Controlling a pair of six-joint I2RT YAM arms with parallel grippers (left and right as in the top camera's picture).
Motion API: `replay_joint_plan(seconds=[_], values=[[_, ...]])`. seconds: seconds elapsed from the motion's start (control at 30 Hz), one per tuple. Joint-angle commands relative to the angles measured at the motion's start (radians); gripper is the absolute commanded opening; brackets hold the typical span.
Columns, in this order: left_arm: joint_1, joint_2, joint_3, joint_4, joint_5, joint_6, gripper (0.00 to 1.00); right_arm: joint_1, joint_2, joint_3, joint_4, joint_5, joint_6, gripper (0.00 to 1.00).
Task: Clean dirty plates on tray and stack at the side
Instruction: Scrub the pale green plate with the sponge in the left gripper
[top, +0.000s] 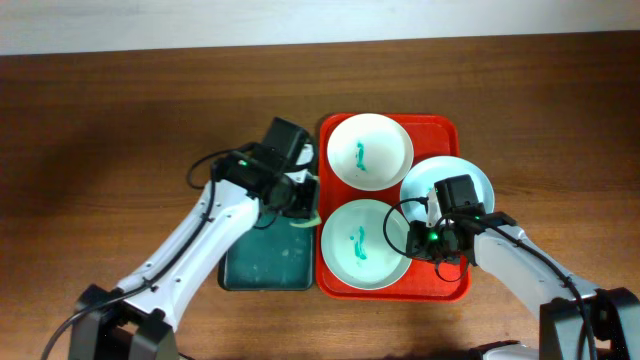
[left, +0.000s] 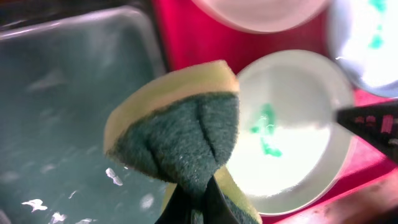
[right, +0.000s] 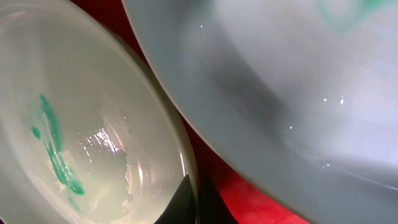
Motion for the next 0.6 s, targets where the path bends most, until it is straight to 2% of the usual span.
replay_joint_plan(seconds=[0.0,0.07,0.13,0.17,0.3,0.33,0.47,0.57], values=[[-0.105,0.08,0.014,0.087,0.097,0.014,0.0,0.005,0.008,-0.01,-0.011,0.032,0.016,0.04],[-0.171,0.156,0.014,0.123,0.11,-0.041,0.0,0.005,0.008,-0.01,-0.016,0.032,0.016,0.04],[-0.219,0.228,0.014,0.188,0.217,-0.052,0.0,0.005,0.008,-0.01,-0.023,0.032,0.016,0.04],[-0.237,0.266,0.014,0.219,0.227,-0.112,0.0,0.005,0.008,-0.01,-0.023,0.032,0.016,0.04],[-0.242,0.371,0.014,0.273,0.27,-0.163,0.0,0.005,0.008,-0.01,-0.026,0.032,0.016,0.04],[-0.24,0.399,0.014,0.262,0.244,-0.164,0.0,0.005,0.008,-0.01,-0.03,0.032,0.015,0.04],[-0.238,0.412,0.035,0.146,-0.158,-0.198,0.0,0.005,0.008,-0.01,-0.029,0.032,0.016,0.04],[-0.236,0.412,0.102,0.019,-0.31,-0.198,0.0,0.005,0.008,-0.01,-0.029,0.032,0.016,0.04]])
